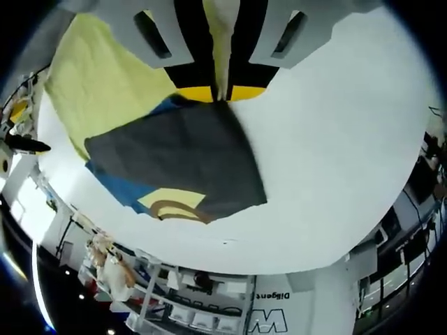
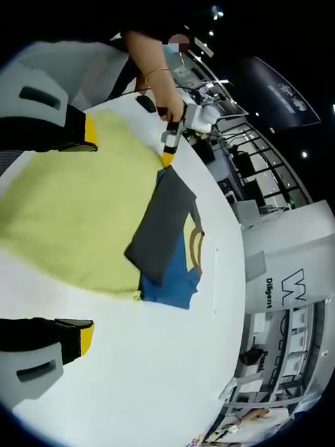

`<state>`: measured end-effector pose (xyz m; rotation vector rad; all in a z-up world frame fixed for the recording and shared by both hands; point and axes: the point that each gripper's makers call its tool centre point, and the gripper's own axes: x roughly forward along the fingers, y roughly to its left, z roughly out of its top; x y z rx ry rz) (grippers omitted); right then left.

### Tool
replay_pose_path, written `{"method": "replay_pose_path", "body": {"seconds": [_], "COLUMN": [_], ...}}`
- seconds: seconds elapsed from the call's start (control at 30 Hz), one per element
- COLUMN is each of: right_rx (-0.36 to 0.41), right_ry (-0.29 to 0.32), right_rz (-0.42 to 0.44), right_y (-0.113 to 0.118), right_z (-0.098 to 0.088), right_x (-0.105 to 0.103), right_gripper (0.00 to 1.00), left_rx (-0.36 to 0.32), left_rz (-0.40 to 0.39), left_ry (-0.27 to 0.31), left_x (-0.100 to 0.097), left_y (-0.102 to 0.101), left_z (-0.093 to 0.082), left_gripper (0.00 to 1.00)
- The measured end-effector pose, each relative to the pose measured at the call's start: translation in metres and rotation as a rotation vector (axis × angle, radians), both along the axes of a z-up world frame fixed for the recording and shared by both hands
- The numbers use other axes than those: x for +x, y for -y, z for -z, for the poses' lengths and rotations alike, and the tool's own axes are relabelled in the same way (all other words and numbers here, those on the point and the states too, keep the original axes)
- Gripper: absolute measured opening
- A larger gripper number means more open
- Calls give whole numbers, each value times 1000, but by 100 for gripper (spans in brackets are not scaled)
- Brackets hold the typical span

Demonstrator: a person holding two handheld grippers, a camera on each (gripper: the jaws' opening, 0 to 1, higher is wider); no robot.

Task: Fold the garment on the visible template until the final outline fits inside the template.

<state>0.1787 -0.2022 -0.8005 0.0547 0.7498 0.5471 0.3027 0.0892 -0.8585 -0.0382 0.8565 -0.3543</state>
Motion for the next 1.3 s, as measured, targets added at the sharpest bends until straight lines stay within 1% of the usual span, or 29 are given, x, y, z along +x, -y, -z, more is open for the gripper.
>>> {"method": "replay_pose_path", "body": {"seconds": [0.1,0.23,0.43,0.53,0.6,0.63,0.8,0.87,0.97,1.03,1.2,1.3], "right_rx": [2,2,2,0,1,2,5,10,3,5,0,-3], "right_ry": [0,0,1,1,4,5,8,7,8,7,5,4], "right_rz": [-1,2,2,4,5,5,6,6,0,-2,-6,-11], "right_y": [0,0,0,0,-1,-1,-3,-5,-6,-7,-7,-9], "right_z": [0,0,-1,-1,-2,-3,-5,-5,-6,-6,-5,-4], "right_x": [-1,-1,-3,-3,-2,-2,-2,-3,-5,-6,-8,-10], "right_gripper": [99,99,99,99,99,99,99,99,99,99,99,99], "left_rx": [-18,-17,-27,-49,-71,-80,-77,-70,-78,-80,-55,-26], "left_rz": [-14,-18,-9,-4,10,46,117,138,156,162,200,226], "left_ry": [9,7,9,12,29,47,73,72,73,74,77,77], "left_x": [0,-2,-6,-7,-8,-9,-17,-21,-28,-33,-44,-54], "left_y": [-2,-4,-5,-3,2,7,16,18,20,20,22,21], "left_z": [-2,-1,-3,-7,-14,-18,-30,-33,-37,-40,-44,-44], "left_gripper": [3,2,6,19,26,30,50,57,66,68,80,90]}}
